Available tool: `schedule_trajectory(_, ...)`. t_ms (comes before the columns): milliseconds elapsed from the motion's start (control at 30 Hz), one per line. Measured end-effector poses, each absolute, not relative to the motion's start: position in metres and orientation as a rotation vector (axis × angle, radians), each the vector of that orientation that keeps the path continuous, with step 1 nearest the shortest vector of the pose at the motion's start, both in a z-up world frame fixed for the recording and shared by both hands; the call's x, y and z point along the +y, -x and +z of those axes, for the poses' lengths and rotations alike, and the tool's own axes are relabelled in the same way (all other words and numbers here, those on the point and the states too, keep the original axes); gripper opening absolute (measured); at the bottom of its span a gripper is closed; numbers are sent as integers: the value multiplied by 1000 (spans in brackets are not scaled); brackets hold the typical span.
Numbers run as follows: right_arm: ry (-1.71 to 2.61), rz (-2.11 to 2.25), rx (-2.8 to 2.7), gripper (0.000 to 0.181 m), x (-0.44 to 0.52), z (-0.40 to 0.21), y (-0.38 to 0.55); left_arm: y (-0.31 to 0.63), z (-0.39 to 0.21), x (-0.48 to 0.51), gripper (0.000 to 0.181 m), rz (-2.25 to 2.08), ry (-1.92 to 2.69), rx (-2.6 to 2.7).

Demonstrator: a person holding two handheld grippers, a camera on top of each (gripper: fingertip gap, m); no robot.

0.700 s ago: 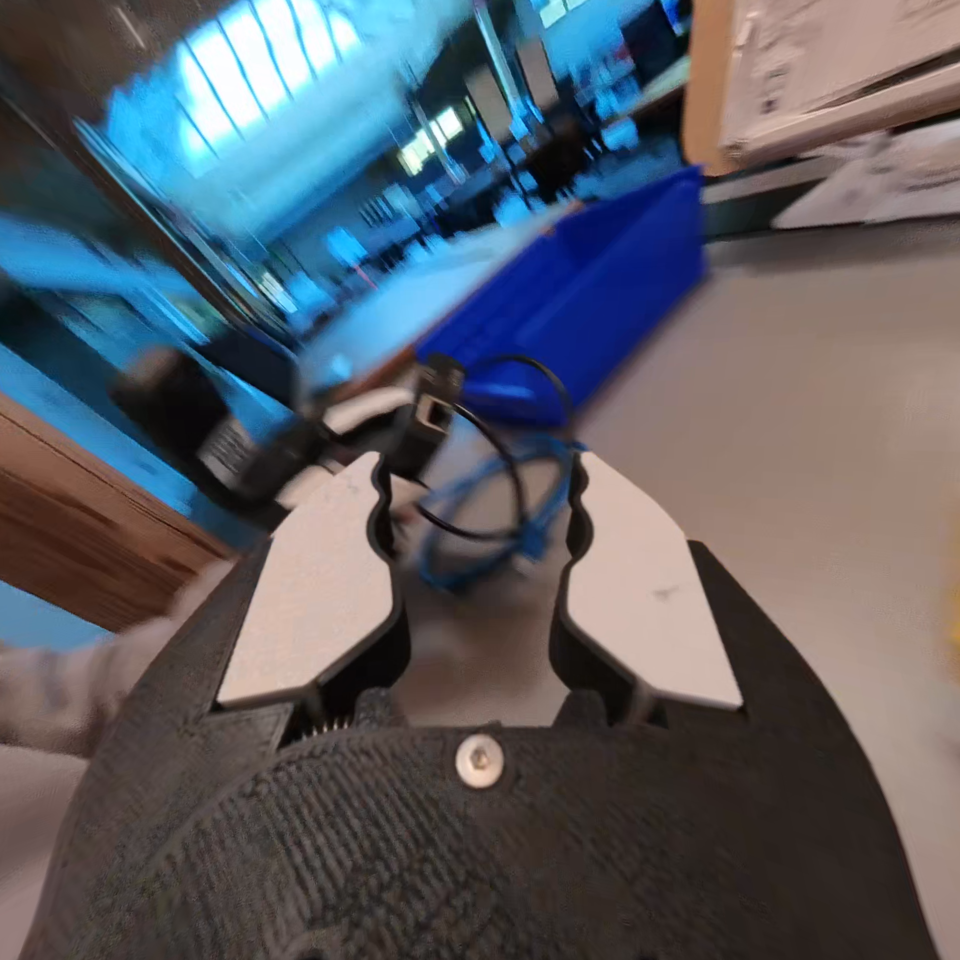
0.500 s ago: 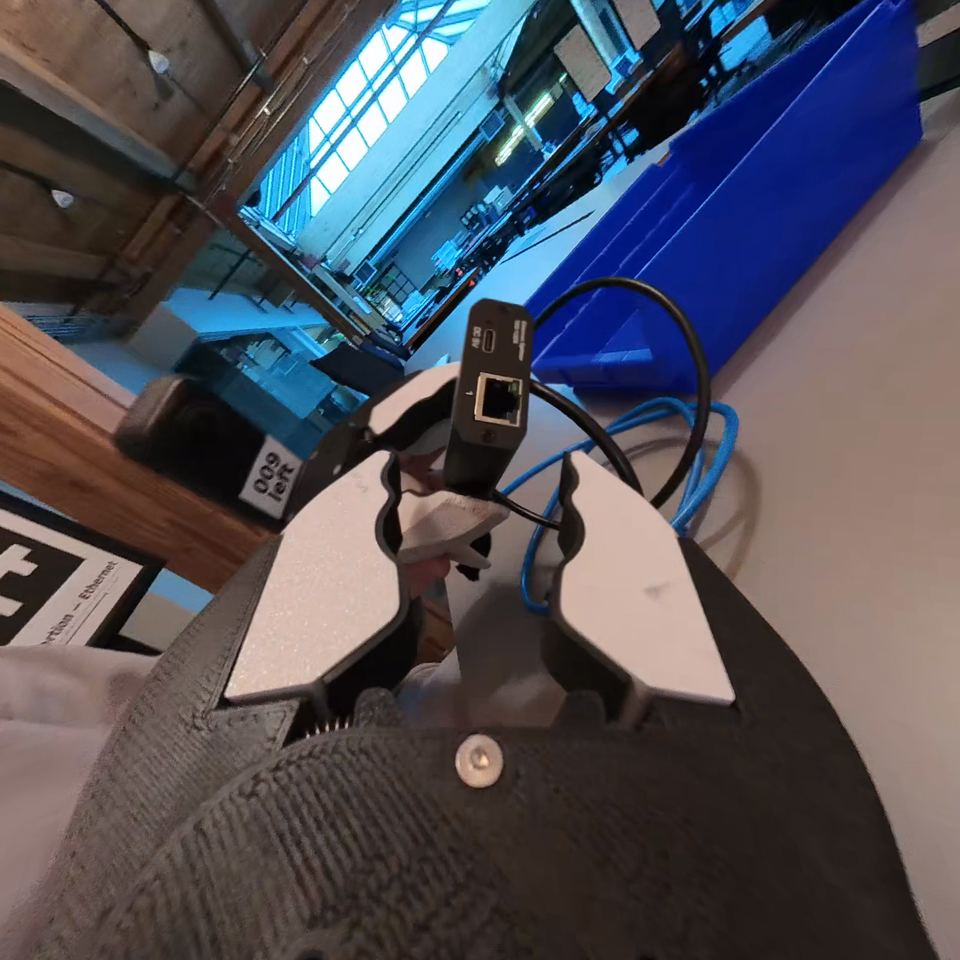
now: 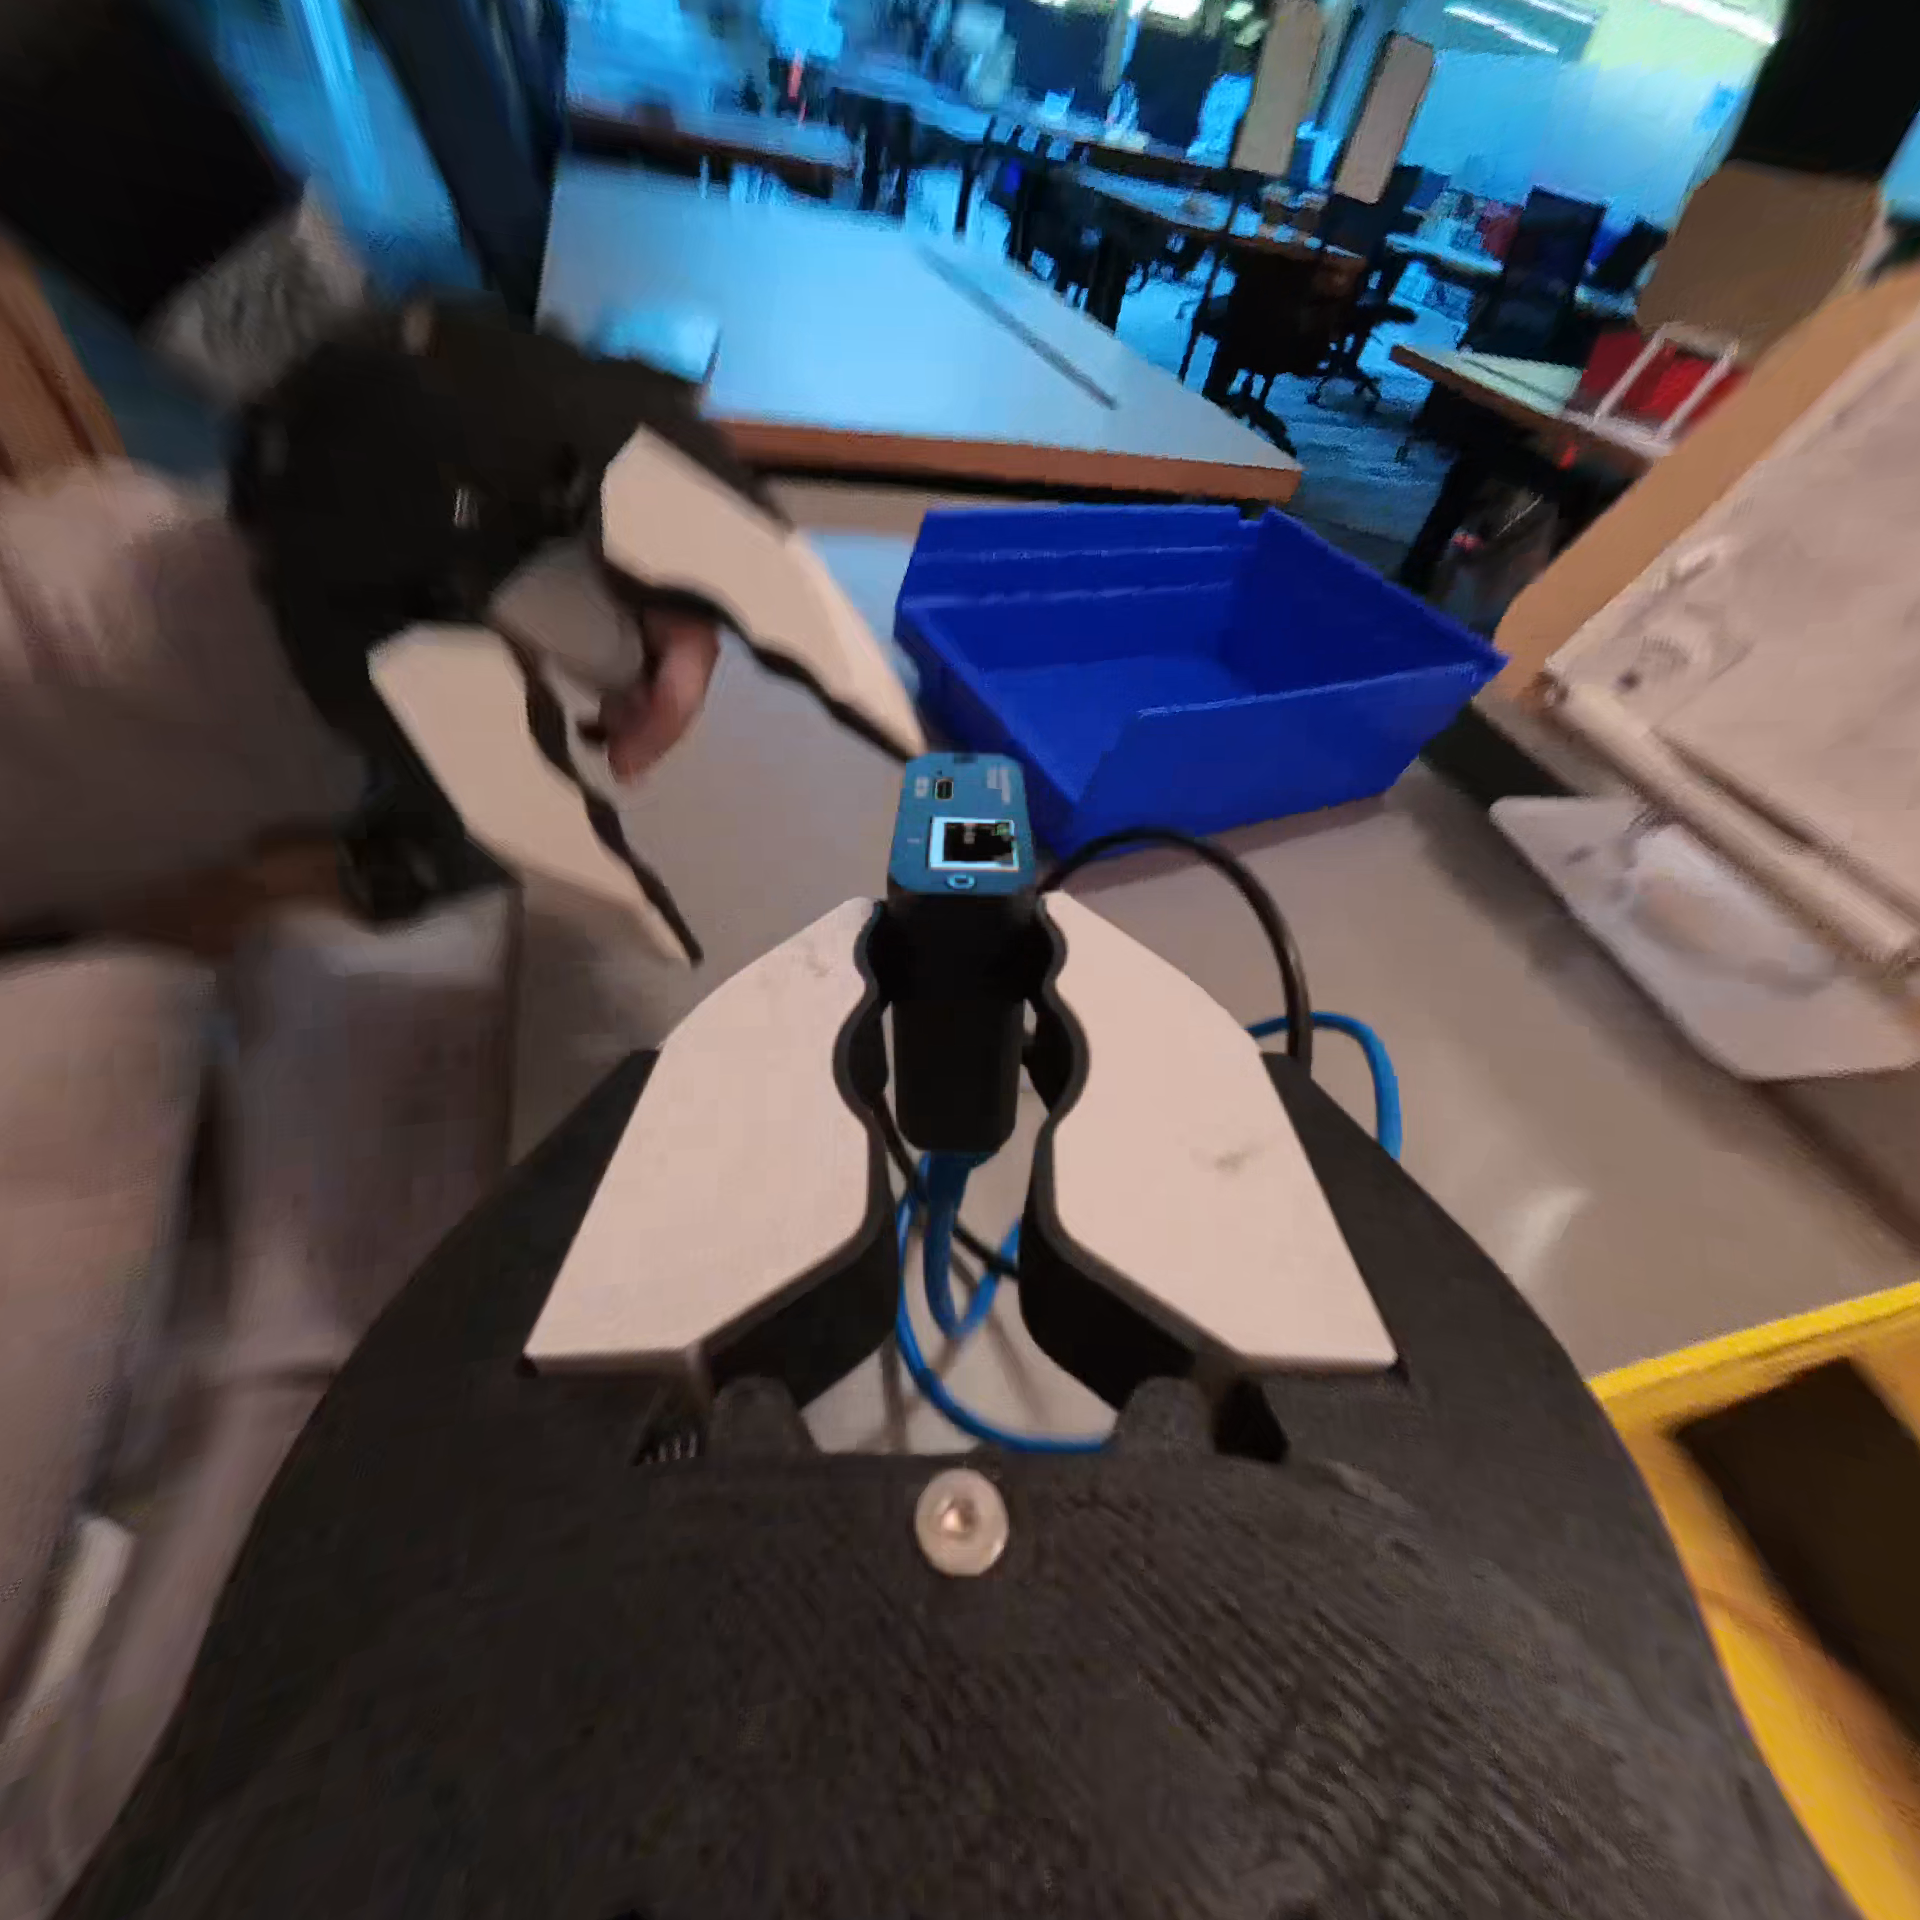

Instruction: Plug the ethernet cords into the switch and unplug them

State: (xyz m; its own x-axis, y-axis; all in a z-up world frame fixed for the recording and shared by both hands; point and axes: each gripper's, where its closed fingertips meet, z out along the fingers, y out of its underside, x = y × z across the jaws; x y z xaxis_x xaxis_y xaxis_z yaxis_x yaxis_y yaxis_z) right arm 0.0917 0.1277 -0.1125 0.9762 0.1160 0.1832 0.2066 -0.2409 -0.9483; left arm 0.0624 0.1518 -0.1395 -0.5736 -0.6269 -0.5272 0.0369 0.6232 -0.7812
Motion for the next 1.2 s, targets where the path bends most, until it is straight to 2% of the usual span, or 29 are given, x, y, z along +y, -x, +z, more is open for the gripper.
schedule_trajectory(100, 1880, -230, -467, 24, 127, -117, -69, -51, -126, 144, 54, -1075, 432, 1998)
schedule_trajectory(267, 1864, -209, -741, 24, 130, -130, -33, -48, -140, 141, 46, -1120, 411, 2059)
schedule_trajectory(333, 1855, -201, -758, 24, 134, -129, -26, -40, -146, 131, 24, -1161, 337, 2117)
schedule_trajectory(467, 1826, -281, -723, 25, 137, -123, -33, -46, -141, 134, 23, -1226, 415, 2081)
schedule_trajectory(500, 1786, -348, -663, 29, 140, -117, -41, -52, -136, 140, 23, -1263, 492, 2031)
schedule_trajectory(567, 1729, -456, -576, 52, 144, -108, -55, -65, -127, 157, 23, -1395, 695, 1902)
schedule_trajectory(667, 1705, -547, -460, 76, 155, -106, -68, -76, -120, 177, 23, -1680, 1019, 1719)
schedule_trajectory(767, 1716, -716, -474, 90, 167, -114, -75, -81, -116, 185, 23, -1944, 1287, 1553)
schedule_trajectory(900, 1716, -906, -541, 92, 175, -125, -83, -79, -122, 169, 23, -2064, 1332, 1594)
schedule_trajectory(1067, 1724, -1036, -589, 74, 168, -130, -96, -74, -132, 145, 23, -1970, 1227, 1786)
schedule_trajectory(1200, 1798, -874, -640, 63, 161, -135, -90, -67, -132, 138, 26, -1954, 998, 1859)
